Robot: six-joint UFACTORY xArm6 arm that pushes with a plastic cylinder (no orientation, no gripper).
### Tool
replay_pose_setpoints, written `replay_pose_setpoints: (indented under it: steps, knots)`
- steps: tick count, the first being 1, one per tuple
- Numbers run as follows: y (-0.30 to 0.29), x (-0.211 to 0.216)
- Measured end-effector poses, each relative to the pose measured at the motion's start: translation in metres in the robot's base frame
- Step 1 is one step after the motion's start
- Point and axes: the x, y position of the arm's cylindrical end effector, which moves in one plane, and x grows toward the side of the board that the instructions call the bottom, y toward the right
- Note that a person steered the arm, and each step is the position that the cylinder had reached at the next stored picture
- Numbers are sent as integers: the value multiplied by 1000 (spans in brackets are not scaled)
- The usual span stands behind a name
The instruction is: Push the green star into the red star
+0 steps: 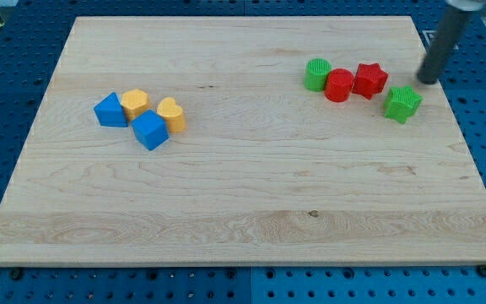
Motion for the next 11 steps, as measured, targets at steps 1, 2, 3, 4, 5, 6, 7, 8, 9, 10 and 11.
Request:
replay_pose_setpoints:
  steps: [1,2,3,4,5,6,7,8,9,10,11]
  knots:
    - [14,46]
    - [-3,70]
    - [-5,70]
    - [-34,70]
    - [-62,70]
    - [-84,70]
    - [-106,64]
    - [-122,50]
    - [-129,63]
    - [-125,172]
    - [-164,243]
